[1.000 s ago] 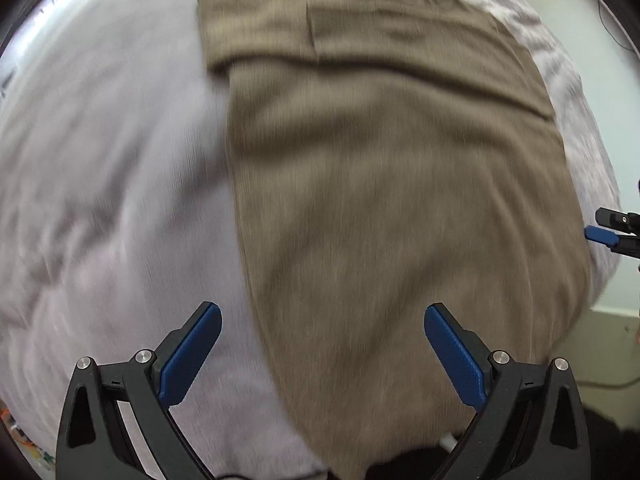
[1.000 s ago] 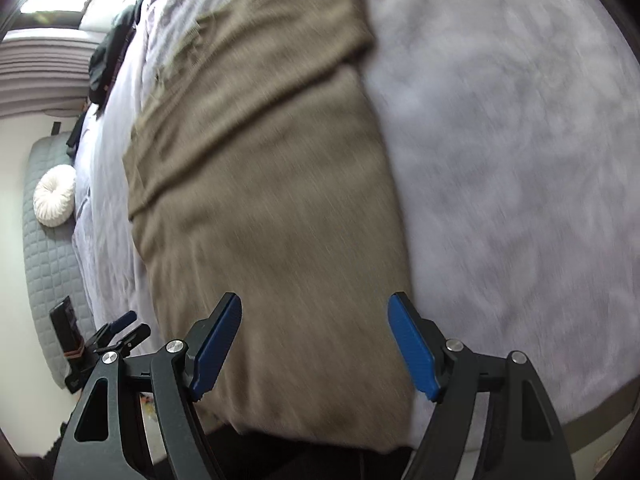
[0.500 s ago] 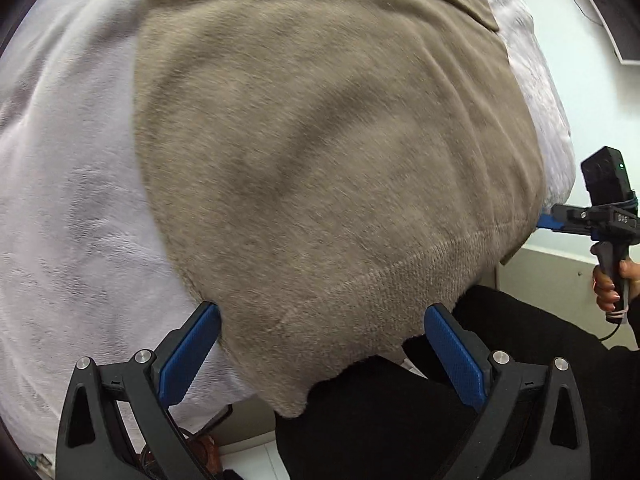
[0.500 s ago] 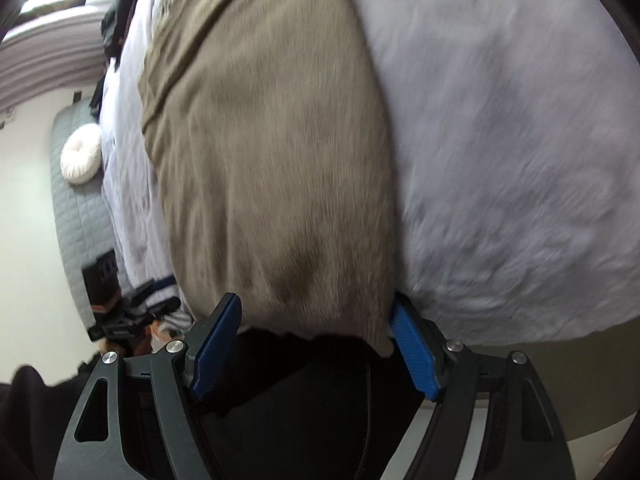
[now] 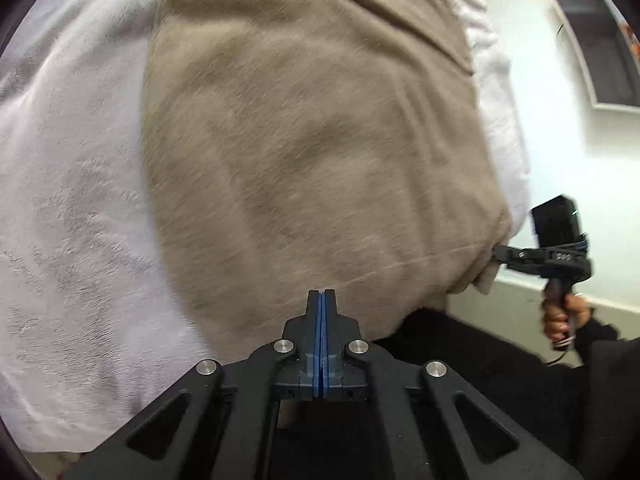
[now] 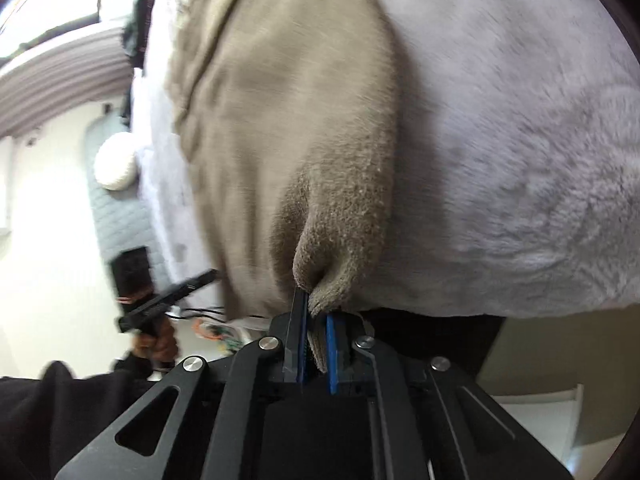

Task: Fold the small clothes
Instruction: 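Lift the hem with both tools and fold it over toward the collar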

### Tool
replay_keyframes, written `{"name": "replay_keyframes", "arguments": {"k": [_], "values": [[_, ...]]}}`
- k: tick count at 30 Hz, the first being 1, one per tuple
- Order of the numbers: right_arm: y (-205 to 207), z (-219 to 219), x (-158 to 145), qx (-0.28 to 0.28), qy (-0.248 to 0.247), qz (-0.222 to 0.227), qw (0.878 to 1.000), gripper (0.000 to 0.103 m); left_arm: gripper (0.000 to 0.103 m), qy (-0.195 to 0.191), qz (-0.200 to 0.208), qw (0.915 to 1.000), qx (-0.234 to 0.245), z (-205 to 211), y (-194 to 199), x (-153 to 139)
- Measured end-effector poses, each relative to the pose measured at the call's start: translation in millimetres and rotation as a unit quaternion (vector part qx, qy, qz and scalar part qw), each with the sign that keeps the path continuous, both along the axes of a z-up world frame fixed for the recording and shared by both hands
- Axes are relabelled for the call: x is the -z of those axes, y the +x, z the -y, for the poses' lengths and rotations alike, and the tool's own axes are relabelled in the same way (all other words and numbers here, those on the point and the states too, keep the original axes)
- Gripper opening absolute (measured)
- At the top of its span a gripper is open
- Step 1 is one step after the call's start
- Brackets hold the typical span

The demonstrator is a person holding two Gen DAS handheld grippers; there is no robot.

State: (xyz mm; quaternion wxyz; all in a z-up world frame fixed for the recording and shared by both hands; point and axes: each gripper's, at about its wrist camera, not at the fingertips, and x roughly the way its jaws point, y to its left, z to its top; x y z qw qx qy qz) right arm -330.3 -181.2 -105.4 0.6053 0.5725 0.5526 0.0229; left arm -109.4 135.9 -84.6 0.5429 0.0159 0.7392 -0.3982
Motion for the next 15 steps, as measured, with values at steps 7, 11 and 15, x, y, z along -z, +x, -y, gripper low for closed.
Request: {"name": "replay_keyframes", "arguments": {"k": [7, 11, 15], "values": [[29, 20, -30, 0.081, 0.037, 0.102, 0.991, 0.008, 0.001, -0.007, 0.055, 0.9960, -0.069, 1, 42, -26], [51, 40, -31, 0.126, 0.045, 0.130, 0.982, 0.008, 0.001, 0.065, 0.094, 0.9930, -0.030, 0, 51, -24], [76, 56, -22, 0.132, 0.033, 0.103, 0.985, 0.007, 0.001, 0.117, 0.080, 0.9898, -0.012, -14, 42, -11]]}}
